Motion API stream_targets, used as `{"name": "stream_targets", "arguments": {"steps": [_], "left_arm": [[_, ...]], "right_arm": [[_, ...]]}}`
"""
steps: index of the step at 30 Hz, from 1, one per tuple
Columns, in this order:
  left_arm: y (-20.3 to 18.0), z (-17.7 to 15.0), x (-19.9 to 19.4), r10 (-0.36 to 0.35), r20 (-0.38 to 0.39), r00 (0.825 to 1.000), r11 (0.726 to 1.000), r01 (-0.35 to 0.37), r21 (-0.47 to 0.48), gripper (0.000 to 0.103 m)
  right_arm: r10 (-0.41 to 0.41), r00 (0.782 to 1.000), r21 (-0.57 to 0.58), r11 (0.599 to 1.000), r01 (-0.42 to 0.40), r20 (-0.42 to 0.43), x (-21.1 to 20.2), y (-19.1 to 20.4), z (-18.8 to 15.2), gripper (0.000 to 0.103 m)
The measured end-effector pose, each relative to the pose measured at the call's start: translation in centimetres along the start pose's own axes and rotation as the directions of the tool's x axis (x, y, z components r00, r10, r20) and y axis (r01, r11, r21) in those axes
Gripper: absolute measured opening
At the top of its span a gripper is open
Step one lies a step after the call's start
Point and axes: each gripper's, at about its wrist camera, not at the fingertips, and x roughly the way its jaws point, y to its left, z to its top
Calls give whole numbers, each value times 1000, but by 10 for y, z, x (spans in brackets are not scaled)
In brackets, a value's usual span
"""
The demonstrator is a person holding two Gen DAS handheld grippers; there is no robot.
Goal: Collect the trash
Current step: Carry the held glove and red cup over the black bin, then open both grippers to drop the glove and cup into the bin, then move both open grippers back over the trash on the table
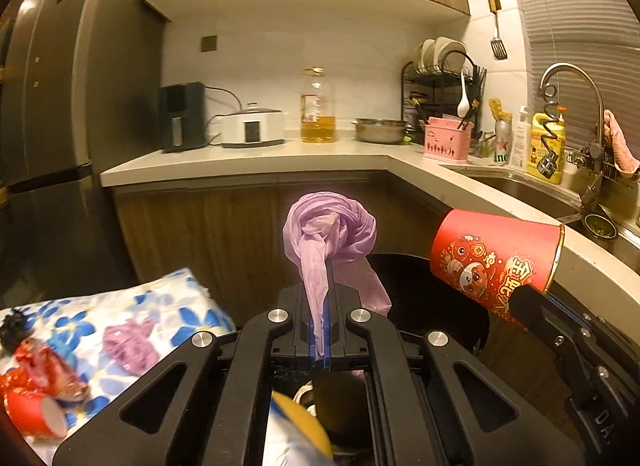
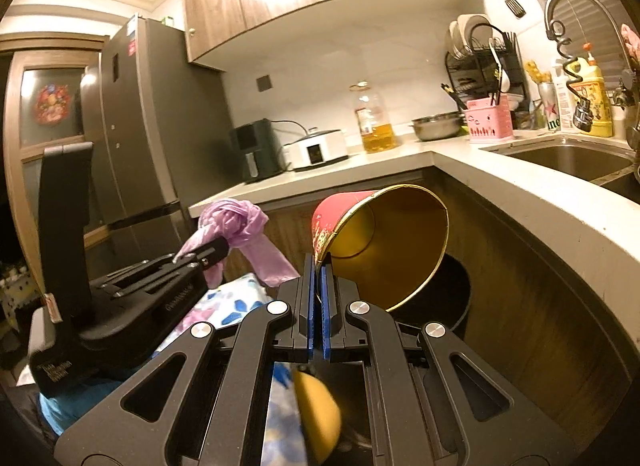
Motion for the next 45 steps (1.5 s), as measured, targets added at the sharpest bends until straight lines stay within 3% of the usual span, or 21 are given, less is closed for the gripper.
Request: {"name": "stream_targets", "arguments": {"steps": [6, 22, 32, 37, 40, 41, 45], "left_arm": [[-8, -4, 29, -13, -30, 999, 1000, 13, -2, 2], [-15, -15, 63, -51, -81, 995, 998, 53, 23, 3], [-4, -24, 65, -40, -105, 994, 999, 40, 3, 55], [5, -29, 55, -13, -106, 994, 1000, 11, -21, 75], [10, -32, 43, 29, -96, 995, 999, -31, -16, 87], [12, -34, 38, 42, -92, 995, 999, -44, -18, 88], [18, -40, 19, 80, -90, 993, 997, -81, -13, 96]], "right_arm": [[-27, 1000, 6, 1000, 27, -9, 18, -17, 4, 3], [-24, 996, 5, 1000, 24, -84, 62, -34, -1, 4], [-60, 993, 21, 998, 62, -102, 63, -42, -8, 36], [-77, 992, 12, 997, 79, -101, 54, -38, -11, 52], [-89, 992, 0, 996, 90, -94, 43, -31, -14, 59], [-93, 991, -4, 996, 93, -91, 40, -29, -15, 65], [-105, 991, -19, 994, 104, -80, 25, -19, -18, 73]]}}
